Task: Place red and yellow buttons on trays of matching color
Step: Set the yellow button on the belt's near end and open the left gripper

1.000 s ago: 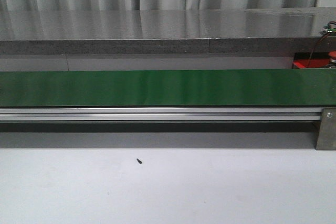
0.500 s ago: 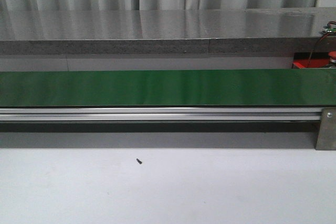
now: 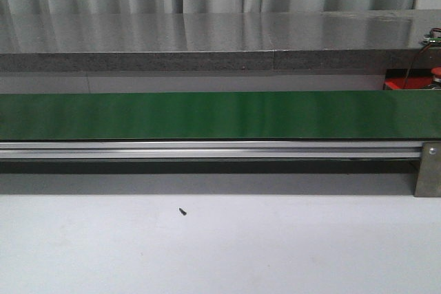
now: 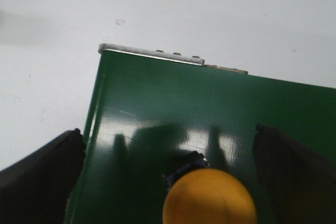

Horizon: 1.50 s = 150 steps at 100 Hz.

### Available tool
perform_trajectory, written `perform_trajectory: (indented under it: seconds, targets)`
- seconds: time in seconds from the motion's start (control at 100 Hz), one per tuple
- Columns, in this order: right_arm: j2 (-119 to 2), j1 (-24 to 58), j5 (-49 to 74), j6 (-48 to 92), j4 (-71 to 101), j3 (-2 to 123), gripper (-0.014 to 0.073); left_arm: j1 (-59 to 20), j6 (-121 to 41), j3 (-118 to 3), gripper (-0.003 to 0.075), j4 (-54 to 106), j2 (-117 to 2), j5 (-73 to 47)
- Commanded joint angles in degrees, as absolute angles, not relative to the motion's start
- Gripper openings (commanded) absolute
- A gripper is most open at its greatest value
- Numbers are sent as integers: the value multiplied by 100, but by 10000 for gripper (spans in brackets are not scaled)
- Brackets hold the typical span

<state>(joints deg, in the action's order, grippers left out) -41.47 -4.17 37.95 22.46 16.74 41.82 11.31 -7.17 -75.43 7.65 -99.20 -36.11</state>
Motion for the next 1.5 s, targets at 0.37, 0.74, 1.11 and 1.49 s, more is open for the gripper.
perform_trajectory:
  seconds: [0.37,0.74,1.11,1.49]
  targets:
    - [-4136,-428,3416,2295,1788,4321,-96,1723,-704,-8466,652,796,-9370,-2872]
    - [-4136,-428,3416,2295,1788,4321,-96,2748,-704,-9204,652,684,-10389,-2583]
    - [-4136,-428,3416,2295,1788,4321,-96,2867,-704,-10207,652,676,-11771,-2486]
    - [-4136,-428,3419,2295,1788,4321,-96,2830,-704,-10902,652,661,-12552,-2426]
